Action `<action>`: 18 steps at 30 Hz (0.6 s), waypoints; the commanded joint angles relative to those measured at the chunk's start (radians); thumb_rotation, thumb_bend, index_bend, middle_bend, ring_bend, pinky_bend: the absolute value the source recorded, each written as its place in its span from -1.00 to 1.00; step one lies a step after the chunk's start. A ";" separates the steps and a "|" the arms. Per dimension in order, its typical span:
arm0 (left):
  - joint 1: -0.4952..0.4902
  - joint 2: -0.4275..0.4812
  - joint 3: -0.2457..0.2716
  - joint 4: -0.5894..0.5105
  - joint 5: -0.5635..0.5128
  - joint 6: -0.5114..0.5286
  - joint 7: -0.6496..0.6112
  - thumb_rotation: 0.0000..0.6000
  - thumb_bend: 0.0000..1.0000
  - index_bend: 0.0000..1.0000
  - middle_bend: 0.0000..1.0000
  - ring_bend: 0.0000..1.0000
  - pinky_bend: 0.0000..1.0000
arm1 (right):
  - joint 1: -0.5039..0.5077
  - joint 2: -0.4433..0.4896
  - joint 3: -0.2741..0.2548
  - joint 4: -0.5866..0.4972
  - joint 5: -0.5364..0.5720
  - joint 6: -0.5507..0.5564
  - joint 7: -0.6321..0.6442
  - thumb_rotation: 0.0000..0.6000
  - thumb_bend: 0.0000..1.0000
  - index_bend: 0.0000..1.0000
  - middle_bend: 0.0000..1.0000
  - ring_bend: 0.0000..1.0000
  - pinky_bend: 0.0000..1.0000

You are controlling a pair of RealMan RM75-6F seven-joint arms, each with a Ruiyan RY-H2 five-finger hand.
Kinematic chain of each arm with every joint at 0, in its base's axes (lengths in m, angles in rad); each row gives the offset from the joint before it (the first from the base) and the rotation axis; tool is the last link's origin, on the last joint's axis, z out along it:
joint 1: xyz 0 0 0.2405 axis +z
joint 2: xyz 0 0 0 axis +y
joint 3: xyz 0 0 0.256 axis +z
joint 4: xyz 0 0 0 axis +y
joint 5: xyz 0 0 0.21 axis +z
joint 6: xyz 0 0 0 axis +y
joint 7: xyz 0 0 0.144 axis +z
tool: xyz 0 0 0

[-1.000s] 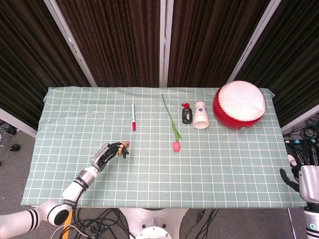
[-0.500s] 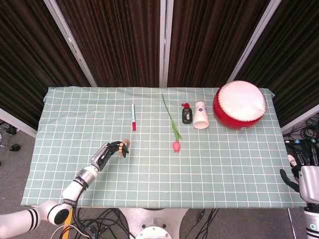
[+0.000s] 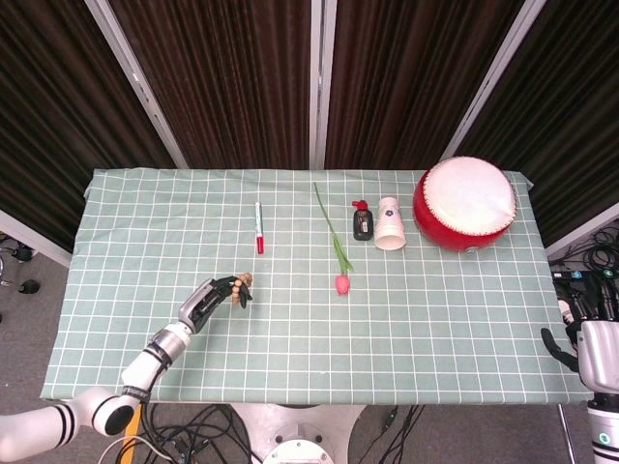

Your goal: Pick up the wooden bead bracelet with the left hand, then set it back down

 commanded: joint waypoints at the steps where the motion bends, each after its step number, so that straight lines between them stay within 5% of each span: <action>1: -0.009 -0.001 0.016 0.020 0.042 0.009 -0.045 -0.11 -0.38 -0.05 0.15 -0.26 -0.83 | 0.000 0.000 0.001 -0.001 0.000 0.000 -0.001 1.00 -0.65 -0.60 -0.41 -1.00 -0.98; 4: -0.015 -0.002 0.027 0.033 0.063 0.017 -0.066 -0.28 -0.47 -0.06 0.14 -0.26 -0.83 | 0.000 0.000 0.001 -0.002 0.001 0.000 -0.002 1.00 -0.65 -0.60 -0.41 -1.00 -0.99; 14: -0.028 -0.006 0.038 0.044 0.051 0.019 -0.079 0.35 -0.39 -0.03 0.15 -0.26 -0.83 | -0.001 0.003 -0.001 -0.004 0.000 0.000 -0.004 1.00 -0.64 -0.60 -0.40 -1.00 -0.99; 18: -0.030 -0.006 0.040 0.044 0.044 0.019 -0.084 0.33 -0.25 -0.01 0.17 -0.26 -0.82 | 0.000 0.004 0.000 -0.003 0.002 -0.001 -0.003 1.00 -0.64 -0.60 -0.40 -1.00 -0.99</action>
